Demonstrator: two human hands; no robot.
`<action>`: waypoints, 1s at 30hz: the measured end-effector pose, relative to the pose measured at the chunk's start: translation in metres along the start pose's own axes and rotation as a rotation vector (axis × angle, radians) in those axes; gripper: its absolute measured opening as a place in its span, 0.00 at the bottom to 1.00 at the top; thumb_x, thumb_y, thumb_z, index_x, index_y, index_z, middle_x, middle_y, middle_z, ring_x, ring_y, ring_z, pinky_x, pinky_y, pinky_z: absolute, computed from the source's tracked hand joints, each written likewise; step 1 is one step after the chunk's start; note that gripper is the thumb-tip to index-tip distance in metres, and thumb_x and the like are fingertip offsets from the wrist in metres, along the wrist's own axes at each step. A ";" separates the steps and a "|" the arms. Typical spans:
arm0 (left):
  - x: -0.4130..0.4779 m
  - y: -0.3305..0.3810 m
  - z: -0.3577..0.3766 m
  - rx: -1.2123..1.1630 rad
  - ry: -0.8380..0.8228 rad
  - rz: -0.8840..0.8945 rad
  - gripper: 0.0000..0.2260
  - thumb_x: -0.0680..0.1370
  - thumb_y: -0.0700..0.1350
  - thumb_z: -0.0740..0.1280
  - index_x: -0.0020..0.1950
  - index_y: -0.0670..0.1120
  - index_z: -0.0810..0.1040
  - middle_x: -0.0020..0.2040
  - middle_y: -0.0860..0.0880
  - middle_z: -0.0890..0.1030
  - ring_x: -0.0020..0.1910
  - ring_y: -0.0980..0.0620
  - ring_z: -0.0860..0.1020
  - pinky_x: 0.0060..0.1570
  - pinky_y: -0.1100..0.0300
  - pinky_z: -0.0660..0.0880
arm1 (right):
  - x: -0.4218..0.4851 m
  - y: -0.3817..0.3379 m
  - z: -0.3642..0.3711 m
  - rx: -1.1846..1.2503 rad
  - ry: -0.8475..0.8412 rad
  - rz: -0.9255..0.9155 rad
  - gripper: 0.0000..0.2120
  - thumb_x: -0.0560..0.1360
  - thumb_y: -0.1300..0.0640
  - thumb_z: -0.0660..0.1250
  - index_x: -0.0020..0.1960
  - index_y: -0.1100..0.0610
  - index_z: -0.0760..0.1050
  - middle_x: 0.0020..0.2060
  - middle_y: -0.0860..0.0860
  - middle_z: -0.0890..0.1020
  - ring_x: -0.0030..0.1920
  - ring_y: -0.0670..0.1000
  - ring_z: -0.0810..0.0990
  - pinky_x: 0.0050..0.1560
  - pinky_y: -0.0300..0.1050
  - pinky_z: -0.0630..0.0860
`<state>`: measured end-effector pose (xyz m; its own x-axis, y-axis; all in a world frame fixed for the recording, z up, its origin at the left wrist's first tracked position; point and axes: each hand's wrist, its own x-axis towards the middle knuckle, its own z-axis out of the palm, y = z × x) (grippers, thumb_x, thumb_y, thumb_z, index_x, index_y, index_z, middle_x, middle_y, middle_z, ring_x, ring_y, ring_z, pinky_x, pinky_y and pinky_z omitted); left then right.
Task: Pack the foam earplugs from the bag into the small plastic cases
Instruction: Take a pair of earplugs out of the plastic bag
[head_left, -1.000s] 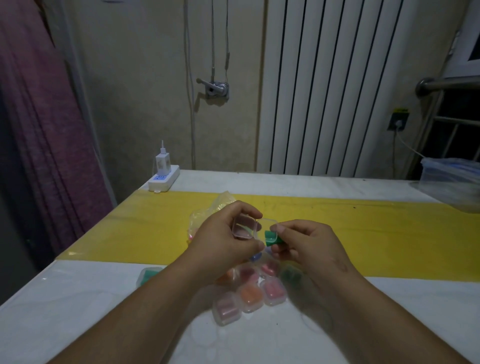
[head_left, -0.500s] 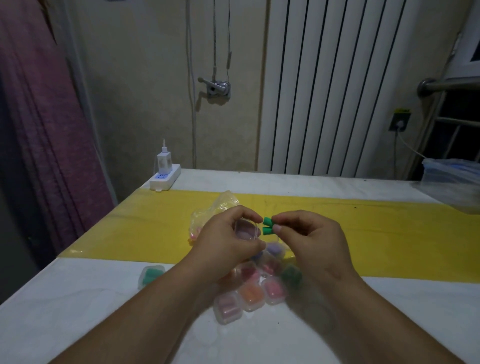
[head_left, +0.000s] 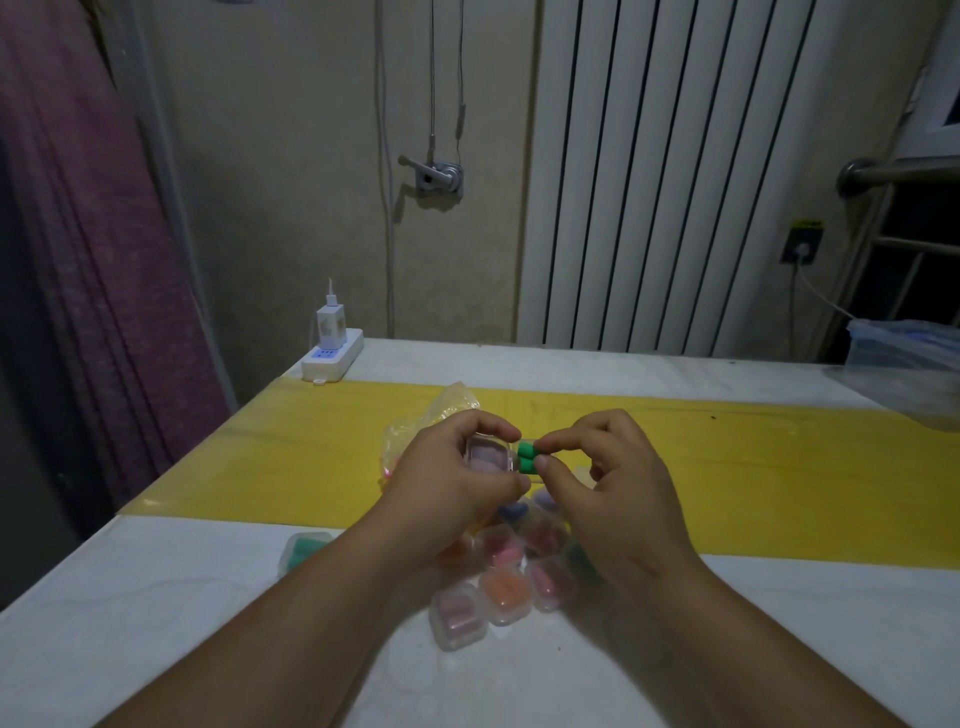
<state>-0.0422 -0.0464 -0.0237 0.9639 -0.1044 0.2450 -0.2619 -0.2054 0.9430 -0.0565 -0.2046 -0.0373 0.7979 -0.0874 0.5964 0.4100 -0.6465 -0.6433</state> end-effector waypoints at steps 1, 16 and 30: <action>0.000 0.000 0.000 -0.001 -0.001 -0.005 0.15 0.67 0.35 0.77 0.48 0.50 0.81 0.45 0.47 0.81 0.36 0.56 0.78 0.35 0.62 0.79 | 0.001 0.002 0.000 -0.012 0.002 0.009 0.04 0.73 0.54 0.73 0.46 0.46 0.84 0.43 0.42 0.74 0.47 0.41 0.74 0.40 0.27 0.65; -0.002 0.000 0.001 0.005 -0.016 0.004 0.16 0.66 0.35 0.77 0.46 0.52 0.81 0.46 0.44 0.81 0.36 0.54 0.79 0.33 0.65 0.76 | -0.001 0.000 -0.003 0.235 -0.021 0.172 0.11 0.70 0.55 0.75 0.46 0.47 0.73 0.44 0.43 0.78 0.35 0.47 0.69 0.37 0.43 0.71; -0.002 0.009 0.001 -0.555 -0.100 -0.176 0.07 0.81 0.39 0.56 0.53 0.43 0.73 0.44 0.34 0.81 0.40 0.39 0.81 0.39 0.53 0.80 | 0.005 0.006 0.001 0.609 0.001 0.411 0.06 0.72 0.66 0.72 0.45 0.57 0.79 0.30 0.51 0.79 0.29 0.48 0.78 0.33 0.45 0.76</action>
<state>-0.0463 -0.0491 -0.0154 0.9742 -0.2121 0.0767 -0.0075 0.3093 0.9509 -0.0501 -0.2082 -0.0385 0.9399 -0.2325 0.2500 0.2510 -0.0259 -0.9677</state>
